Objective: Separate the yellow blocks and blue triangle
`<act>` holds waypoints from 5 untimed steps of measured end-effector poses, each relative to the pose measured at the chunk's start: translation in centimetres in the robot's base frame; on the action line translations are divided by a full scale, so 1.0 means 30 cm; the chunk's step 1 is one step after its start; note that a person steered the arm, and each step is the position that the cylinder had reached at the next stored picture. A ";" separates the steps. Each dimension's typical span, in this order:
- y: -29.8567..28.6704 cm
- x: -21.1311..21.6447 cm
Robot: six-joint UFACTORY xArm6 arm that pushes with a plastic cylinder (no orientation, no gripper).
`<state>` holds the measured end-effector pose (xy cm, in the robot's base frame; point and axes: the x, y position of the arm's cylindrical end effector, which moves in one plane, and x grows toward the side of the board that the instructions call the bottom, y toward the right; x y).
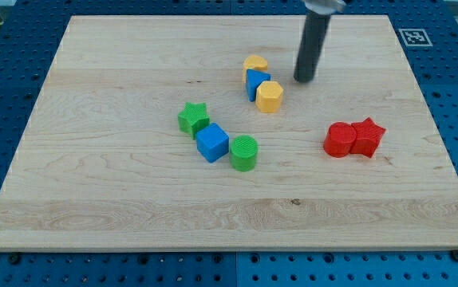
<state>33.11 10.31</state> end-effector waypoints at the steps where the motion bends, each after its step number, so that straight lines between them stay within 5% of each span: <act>1: -0.163 -0.025; 4: -0.045 0.157; 5: -0.181 0.179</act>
<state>38.49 4.88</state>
